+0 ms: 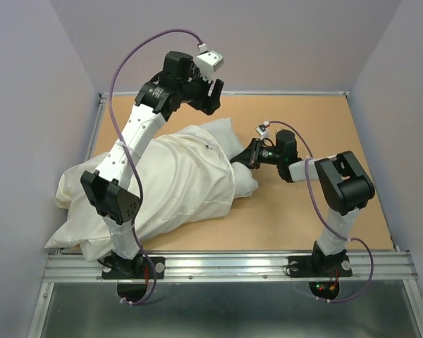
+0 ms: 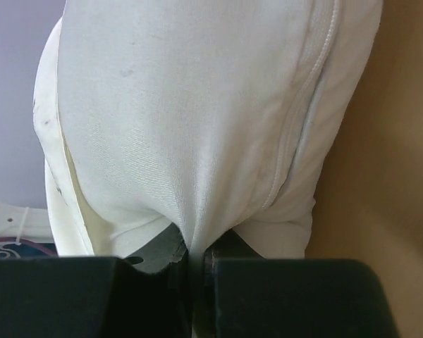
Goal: Put the pillow into the pillowcase
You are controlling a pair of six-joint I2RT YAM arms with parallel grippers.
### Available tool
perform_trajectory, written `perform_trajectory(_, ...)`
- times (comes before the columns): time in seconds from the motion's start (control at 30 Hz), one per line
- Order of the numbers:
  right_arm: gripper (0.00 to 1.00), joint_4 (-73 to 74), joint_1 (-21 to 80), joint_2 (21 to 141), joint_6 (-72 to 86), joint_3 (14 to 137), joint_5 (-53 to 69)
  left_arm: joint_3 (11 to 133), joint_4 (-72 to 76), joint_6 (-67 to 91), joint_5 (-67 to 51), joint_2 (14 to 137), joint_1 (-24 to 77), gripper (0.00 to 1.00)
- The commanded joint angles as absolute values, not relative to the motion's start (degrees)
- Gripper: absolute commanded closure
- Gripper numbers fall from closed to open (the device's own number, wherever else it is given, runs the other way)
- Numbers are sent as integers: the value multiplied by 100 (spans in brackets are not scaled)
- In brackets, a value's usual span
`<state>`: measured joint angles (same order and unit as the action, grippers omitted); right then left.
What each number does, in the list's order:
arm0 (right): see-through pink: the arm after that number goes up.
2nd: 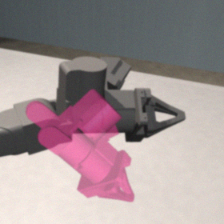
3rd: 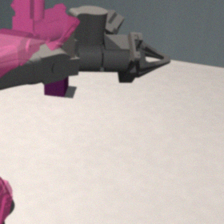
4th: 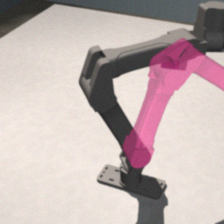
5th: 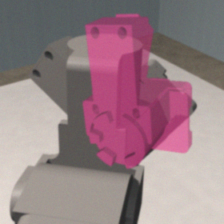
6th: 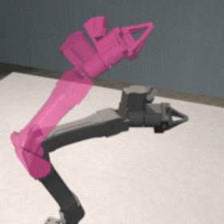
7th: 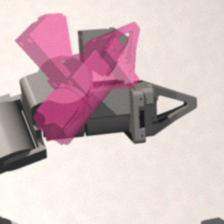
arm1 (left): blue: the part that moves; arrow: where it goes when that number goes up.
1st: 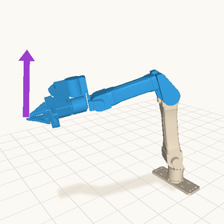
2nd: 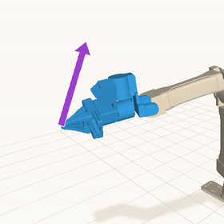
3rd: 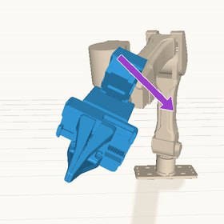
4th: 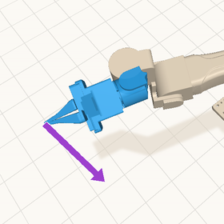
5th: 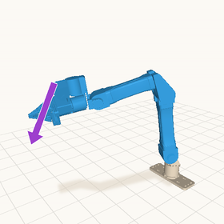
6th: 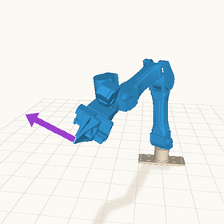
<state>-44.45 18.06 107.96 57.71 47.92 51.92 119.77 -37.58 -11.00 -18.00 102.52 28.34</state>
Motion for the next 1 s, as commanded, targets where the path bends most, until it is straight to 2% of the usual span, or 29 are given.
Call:
perform_trajectory(0.0, 99, -3633, 1995, 10258, 4493, 4974, 5080, 11672, -3946, -835, -941, 10529, 2812, 23)
perform_trajectory(0.23, 99, -2998, 2250, 9914, 3595, 5027, 4992, 11339, -4052, -686, -537, 10846, 2646, 21)
perform_trajectory(0.5, 99, -2655, 2373, 9738, 3164, 5097, 4948, 11110, -4131, -677, -220, 10978, 2461, 31)
perform_trajectory(0.77, 99, -2628, 2408, 9765, 3164, 5238, 4939, 10389, -4210, -554, -623, 10969, 2443, 37)
perform_trajectory(0.83, 99, -2628, 2417, 9756, 3164, 5238, 4939, 10354, -4219, -554, -798, 11012, 2417, 46)
perform_trajectory(0.87, 99, -2628, 2408, 9738, 3129, 5230, 4948, 10388, -4219, -571, -878, 11047, 2400, 55)
perform_trajectory(0.9, 99, -2619, 2417, 9721, 3112, 5221, 4931, 10441, -4210, -632, -1105, 11048, 2382, 75)
perform_trajectory(0.97, 99, -2619, 2426, 9677, 3102, 5194, 4913, 10825, -4166, -720, -1667, 11057, 2382, 87)
